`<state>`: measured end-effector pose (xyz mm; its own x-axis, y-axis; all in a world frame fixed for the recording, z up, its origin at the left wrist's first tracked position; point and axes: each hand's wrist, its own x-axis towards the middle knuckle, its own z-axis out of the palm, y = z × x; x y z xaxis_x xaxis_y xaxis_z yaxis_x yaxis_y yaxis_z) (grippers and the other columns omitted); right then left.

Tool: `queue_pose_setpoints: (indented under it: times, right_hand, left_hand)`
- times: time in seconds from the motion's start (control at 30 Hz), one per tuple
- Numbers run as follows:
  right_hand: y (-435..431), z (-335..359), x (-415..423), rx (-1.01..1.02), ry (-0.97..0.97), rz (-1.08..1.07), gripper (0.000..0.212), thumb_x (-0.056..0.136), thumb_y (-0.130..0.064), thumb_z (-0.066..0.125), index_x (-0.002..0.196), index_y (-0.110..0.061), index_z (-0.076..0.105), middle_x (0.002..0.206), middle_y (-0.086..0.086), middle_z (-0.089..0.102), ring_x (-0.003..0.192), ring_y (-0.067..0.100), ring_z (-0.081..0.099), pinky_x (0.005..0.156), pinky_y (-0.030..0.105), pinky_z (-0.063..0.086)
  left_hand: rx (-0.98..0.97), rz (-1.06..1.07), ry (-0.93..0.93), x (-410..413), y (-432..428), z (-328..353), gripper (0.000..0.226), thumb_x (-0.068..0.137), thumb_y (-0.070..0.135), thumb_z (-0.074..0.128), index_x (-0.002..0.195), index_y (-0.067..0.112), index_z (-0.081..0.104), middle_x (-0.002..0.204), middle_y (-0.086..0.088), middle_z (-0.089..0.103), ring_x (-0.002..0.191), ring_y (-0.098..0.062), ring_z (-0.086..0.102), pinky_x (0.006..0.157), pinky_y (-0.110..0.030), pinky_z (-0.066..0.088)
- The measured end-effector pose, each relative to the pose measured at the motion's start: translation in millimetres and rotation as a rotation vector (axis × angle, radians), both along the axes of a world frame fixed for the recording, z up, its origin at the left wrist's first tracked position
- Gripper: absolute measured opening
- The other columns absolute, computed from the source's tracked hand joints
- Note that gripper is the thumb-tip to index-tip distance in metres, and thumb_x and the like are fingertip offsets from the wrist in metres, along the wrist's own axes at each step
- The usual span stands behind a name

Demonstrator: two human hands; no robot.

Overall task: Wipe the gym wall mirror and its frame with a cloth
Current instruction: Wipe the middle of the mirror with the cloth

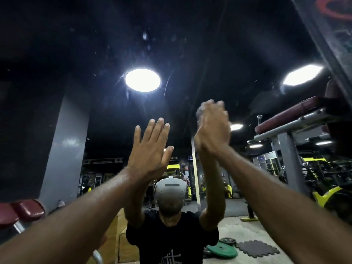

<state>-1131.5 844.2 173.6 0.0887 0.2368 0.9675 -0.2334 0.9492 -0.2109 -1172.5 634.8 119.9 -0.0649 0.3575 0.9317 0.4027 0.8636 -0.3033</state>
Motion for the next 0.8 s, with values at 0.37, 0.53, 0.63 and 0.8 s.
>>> queue_pose_setpoints:
  times: [0.37,0.53,0.63,0.8]
  right_hand:
    - [85.6,-66.7,22.0,-0.145,0.055,0.059,0.036,0.101,-0.014,0.051,0.135,-0.027,0.052,0.141,-0.002,0.053,0.137,0.027,0.044,0.113,0.054,0.042]
    - [23.6,-102.5,11.6,0.208,-0.07,-0.014,0.048,0.1,-0.014,0.053,0.145,-0.029,0.046,0.148,-0.006,0.046,0.142,0.019,0.038,0.118,0.046,0.036]
    - [66.2,-100.3,19.3,0.447,-0.237,-0.04,0.06,0.105,-0.022,0.053,0.159,-0.033,0.029,0.167,-0.011,0.024,0.157,0.016,0.011,0.125,0.043,0.016]
    - [89.3,-98.1,19.0,-0.057,-0.025,-0.006,0.047,0.101,-0.017,0.051,0.146,-0.025,0.044,0.153,-0.003,0.046,0.153,0.027,0.027,0.122,0.053,0.031]
  left_hand:
    - [0.031,-0.009,-0.009,1.4,15.2,-58.1,0.072,0.099,0.048,0.03,0.162,0.016,0.016,0.171,-0.004,0.003,0.158,-0.022,-0.003,0.124,-0.062,0.008]
    - [0.023,0.005,-0.033,4.3,16.6,-59.7,0.073,0.099,0.047,0.025,0.163,0.016,0.013,0.172,-0.004,-0.001,0.158,-0.022,-0.006,0.124,-0.063,0.008]
    - [0.027,-0.003,-0.041,4.8,16.9,-64.2,0.07,0.1,0.046,0.024,0.163,0.017,0.014,0.172,-0.005,-0.001,0.158,-0.022,-0.006,0.124,-0.063,0.009]
    - [-0.02,-0.003,0.01,4.5,24.8,-88.3,0.067,0.097,0.041,0.03,0.161,0.022,0.025,0.171,-0.01,0.013,0.157,-0.031,0.01,0.119,-0.07,0.016]
